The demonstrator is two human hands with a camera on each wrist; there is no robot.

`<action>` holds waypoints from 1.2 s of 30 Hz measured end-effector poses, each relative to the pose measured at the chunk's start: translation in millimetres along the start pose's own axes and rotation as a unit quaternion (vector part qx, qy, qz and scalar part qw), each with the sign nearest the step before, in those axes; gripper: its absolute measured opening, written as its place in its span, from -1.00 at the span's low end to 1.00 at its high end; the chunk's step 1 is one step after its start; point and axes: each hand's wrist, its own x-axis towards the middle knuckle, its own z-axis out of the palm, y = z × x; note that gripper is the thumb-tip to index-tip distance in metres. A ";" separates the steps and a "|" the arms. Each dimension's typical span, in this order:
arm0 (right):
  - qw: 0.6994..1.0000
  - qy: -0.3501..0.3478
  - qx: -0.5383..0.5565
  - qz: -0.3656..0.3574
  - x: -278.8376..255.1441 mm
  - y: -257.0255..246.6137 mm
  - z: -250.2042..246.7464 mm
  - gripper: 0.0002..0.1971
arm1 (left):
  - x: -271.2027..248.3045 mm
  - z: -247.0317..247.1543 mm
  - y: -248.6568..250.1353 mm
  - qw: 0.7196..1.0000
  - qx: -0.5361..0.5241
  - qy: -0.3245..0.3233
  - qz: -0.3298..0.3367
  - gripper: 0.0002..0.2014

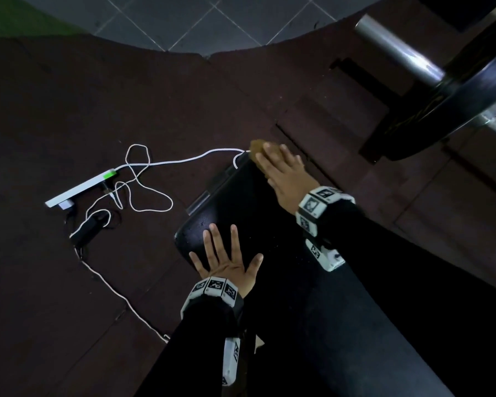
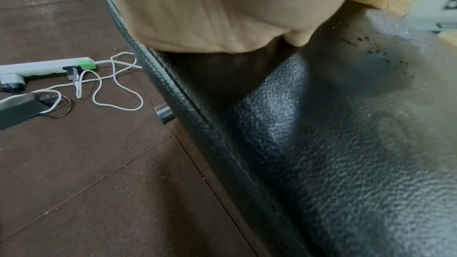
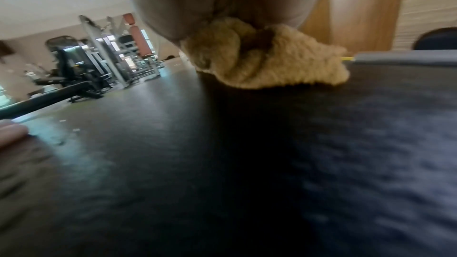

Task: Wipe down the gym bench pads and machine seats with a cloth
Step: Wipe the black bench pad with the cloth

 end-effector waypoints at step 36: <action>0.999 -0.036 0.029 0.008 -165.1 -8.7 73.1 -0.42 | 8.3 14.7 -3.8 0.997 0.002 0.079 -0.009 -0.25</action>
